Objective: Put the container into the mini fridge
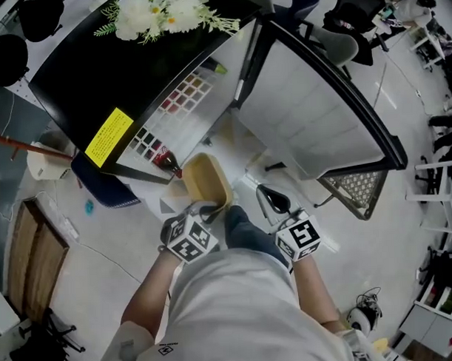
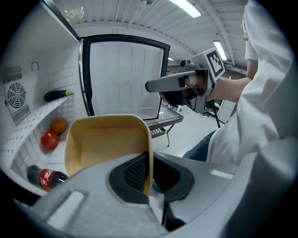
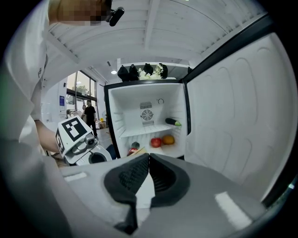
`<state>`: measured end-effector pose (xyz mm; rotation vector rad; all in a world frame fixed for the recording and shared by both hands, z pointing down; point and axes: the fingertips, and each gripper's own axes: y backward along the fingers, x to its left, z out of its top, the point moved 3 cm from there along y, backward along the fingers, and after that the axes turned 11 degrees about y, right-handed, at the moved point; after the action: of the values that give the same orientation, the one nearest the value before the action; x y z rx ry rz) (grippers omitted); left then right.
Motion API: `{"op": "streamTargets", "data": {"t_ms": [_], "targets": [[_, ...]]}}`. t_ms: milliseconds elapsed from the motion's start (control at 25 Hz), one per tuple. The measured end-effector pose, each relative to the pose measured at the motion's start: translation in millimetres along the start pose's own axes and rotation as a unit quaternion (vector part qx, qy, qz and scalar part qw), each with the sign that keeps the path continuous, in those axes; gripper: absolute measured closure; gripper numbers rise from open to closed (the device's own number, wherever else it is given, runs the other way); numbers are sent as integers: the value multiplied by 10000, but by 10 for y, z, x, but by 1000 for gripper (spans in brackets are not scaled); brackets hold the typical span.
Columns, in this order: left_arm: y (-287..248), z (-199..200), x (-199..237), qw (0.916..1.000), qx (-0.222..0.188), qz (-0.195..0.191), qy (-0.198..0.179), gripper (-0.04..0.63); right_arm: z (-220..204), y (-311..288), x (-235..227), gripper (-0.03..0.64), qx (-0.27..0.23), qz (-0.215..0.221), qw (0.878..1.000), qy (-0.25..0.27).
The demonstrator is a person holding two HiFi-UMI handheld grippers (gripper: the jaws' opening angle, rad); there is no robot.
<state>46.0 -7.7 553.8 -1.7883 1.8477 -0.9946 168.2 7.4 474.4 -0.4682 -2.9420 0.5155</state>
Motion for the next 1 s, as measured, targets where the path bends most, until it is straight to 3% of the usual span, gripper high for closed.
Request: {"op": "streamTargets", "data": {"t_ms": [480,800,1000], "targets": [[-416,288,644,9945,583,865,-73,584,21,-294,-475,612,-99,284,9995,1],[-622,282,1083,9802,1171,1591,-85,584,1,-559,-685,612,-87,636,9979,69],[-678,281,1381,9691,1401,2013,277,584,-3,-721,-773,612,-57,952,9952,206]]}}
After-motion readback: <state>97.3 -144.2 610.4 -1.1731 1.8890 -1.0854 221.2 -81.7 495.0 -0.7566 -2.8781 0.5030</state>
